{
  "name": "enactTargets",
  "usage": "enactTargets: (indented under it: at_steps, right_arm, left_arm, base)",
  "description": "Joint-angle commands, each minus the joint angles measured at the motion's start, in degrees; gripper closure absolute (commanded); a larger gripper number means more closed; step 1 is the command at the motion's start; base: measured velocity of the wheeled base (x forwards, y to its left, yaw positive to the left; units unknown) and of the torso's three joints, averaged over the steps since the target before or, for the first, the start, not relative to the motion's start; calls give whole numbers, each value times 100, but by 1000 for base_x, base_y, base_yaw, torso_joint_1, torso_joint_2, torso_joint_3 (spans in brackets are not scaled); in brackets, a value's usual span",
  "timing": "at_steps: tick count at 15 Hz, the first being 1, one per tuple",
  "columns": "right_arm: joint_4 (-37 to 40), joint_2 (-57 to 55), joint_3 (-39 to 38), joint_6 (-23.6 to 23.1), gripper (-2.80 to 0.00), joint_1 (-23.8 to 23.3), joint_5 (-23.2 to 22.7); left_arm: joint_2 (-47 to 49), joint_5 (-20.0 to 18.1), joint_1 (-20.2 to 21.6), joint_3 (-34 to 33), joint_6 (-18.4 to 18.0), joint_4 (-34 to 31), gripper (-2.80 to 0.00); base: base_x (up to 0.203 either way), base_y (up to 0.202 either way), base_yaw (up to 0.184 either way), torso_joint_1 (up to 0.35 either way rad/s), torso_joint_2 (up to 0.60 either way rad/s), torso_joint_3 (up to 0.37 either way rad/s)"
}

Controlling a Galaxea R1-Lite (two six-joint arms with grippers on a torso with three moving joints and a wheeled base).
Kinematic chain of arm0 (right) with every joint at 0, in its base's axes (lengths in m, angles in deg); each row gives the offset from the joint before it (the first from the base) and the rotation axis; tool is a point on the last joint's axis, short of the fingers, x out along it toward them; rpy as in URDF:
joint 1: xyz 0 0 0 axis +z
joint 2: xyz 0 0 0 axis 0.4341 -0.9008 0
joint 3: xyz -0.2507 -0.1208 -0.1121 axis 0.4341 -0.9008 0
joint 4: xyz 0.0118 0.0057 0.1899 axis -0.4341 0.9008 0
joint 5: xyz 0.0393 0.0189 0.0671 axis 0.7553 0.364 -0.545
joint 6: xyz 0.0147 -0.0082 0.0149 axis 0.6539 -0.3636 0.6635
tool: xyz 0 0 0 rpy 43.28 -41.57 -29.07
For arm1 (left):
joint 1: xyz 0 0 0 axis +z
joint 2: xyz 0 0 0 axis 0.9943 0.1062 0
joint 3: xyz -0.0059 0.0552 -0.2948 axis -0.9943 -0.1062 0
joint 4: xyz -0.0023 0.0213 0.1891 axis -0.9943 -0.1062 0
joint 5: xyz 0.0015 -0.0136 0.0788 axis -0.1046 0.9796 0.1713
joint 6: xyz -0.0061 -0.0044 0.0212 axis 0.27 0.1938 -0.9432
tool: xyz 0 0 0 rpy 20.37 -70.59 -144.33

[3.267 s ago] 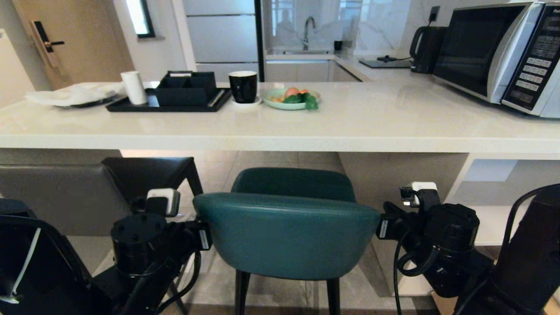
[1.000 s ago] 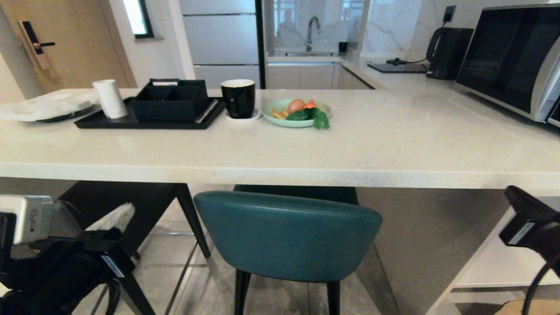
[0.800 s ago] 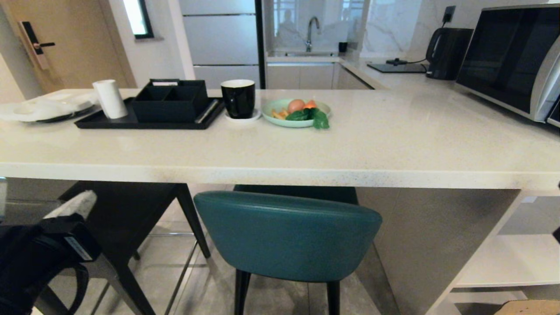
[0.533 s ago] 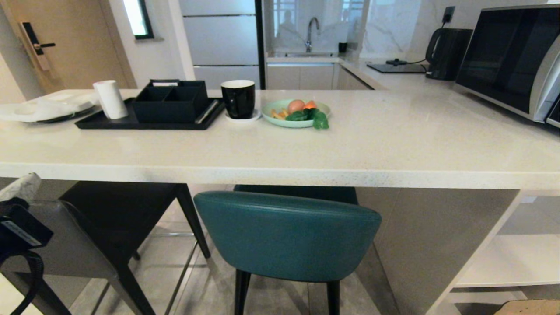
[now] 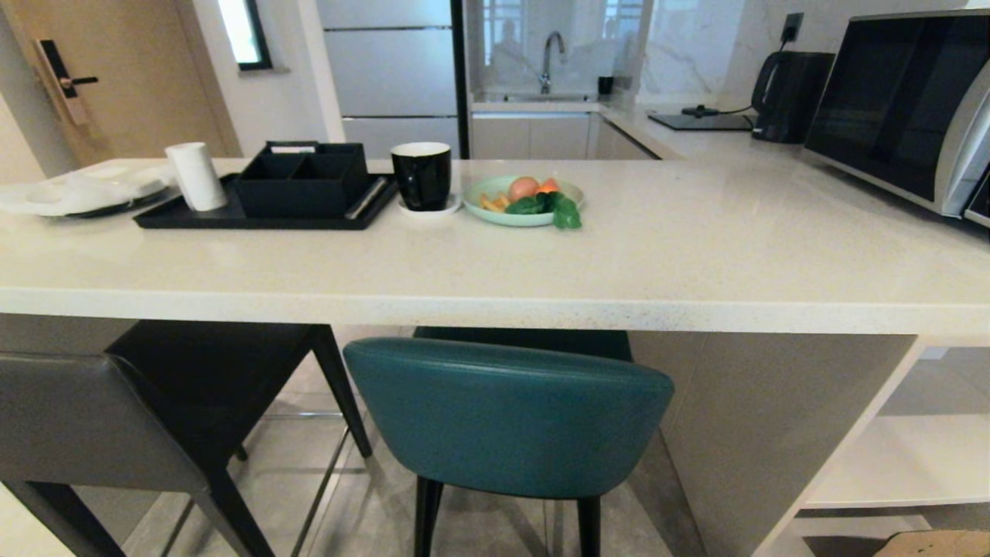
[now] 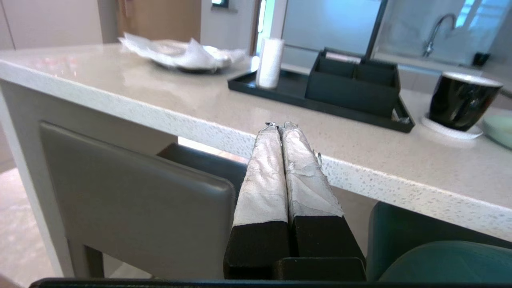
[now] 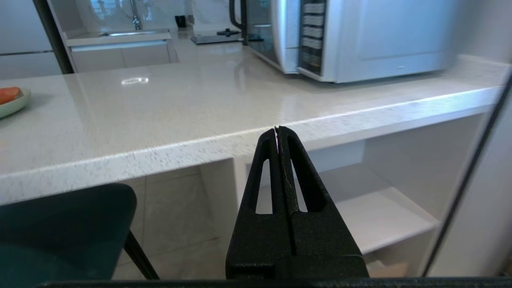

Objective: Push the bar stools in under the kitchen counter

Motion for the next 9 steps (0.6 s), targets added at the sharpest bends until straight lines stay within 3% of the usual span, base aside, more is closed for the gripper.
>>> enactTargets:
  at_steps: [1,5,6,9]
  right_arm:
    - [711,734,285,-65,0,-17,-13]
    - [1896,1390,809,-184,0,-259,-83]
    - [1998,1404,910,-187,0,-263,-86]
    - [2285,1640,924,-197,0,-264,-91]
  left_arm:
    - [-728,-99,213,195,2,-551,0]
    - [-2160,-222,419,557,44,-3051,0]
    - [-2270,-236,452,589,54,-3317,0]
    - [-2272,-377,543,629,29,-3263,0]
  base:
    - [0,0,0,0,0,0]
    - [0,0,0,0,0,0]
    - [0,0,0,0,0,0]
    - [0,0,0,0,0,0]
